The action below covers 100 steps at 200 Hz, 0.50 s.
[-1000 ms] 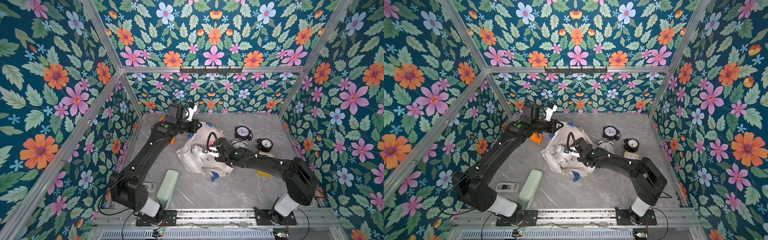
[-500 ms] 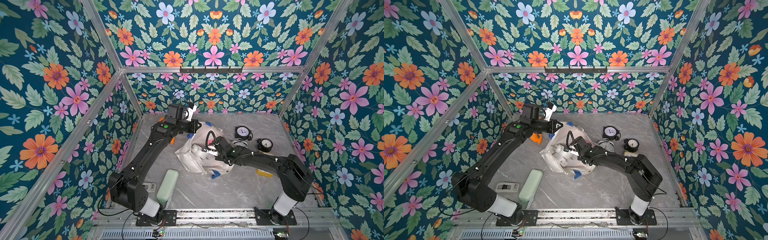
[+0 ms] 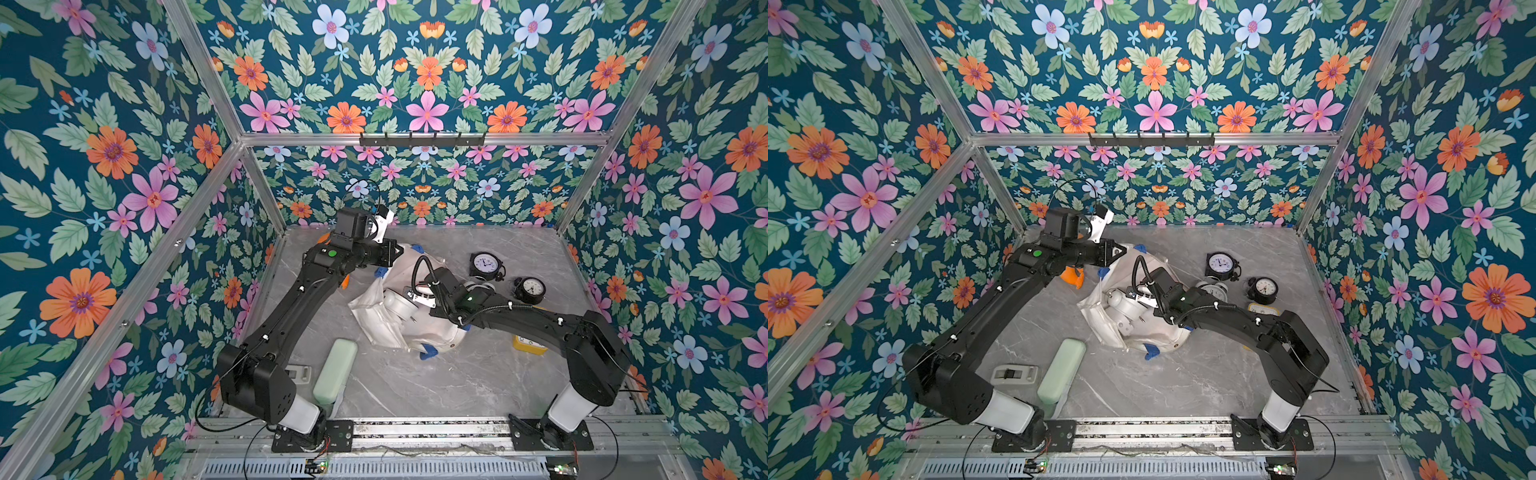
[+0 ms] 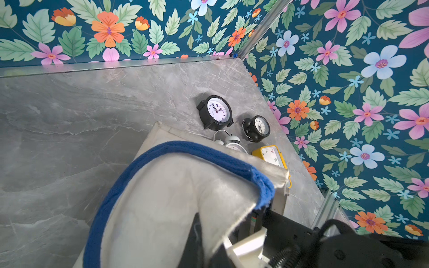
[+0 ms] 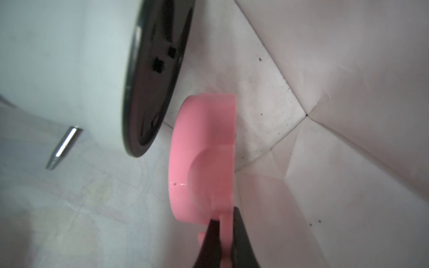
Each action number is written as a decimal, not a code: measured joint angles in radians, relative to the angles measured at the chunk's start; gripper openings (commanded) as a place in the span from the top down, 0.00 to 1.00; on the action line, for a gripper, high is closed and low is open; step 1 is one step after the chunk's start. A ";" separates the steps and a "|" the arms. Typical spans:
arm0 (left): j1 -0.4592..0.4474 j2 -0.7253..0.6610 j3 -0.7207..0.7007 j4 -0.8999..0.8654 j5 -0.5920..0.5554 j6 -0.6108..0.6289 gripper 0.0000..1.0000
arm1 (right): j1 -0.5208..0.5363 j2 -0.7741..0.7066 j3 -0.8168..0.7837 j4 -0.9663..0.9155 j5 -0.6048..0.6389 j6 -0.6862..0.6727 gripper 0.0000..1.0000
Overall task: Take the alarm clock out of the canvas bag
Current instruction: Pick up the alarm from the canvas bag.
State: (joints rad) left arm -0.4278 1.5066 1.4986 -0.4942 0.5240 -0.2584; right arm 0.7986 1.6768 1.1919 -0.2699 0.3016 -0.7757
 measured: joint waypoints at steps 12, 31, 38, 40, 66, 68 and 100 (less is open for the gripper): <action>0.000 0.000 0.000 0.000 0.000 0.000 1.00 | 0.002 -0.019 0.004 -0.025 -0.018 0.009 1.00; 0.000 0.000 0.000 0.001 0.000 0.001 1.00 | 0.002 -0.069 0.011 -0.063 -0.031 0.014 1.00; 0.000 0.000 0.000 0.001 0.000 0.002 1.00 | 0.002 -0.082 0.011 -0.063 -0.033 0.018 1.00; 0.000 0.000 0.000 0.001 0.000 0.003 1.00 | 0.002 -0.084 0.011 -0.063 -0.033 0.019 1.00; 0.000 0.001 0.000 0.001 0.000 0.003 1.00 | 0.002 -0.108 0.025 -0.100 -0.035 0.026 1.00; 0.000 0.001 0.000 0.001 0.000 0.003 1.00 | 0.002 -0.109 0.026 -0.101 -0.035 0.027 1.00; 0.000 0.002 0.000 0.003 -0.001 0.003 1.00 | 0.003 -0.150 0.053 -0.162 -0.034 0.048 1.00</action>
State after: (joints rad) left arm -0.4278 1.5089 1.4986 -0.4911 0.5228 -0.2550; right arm 0.8021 1.5272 1.2449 -0.4316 0.2676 -0.7273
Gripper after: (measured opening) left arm 0.061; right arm 0.077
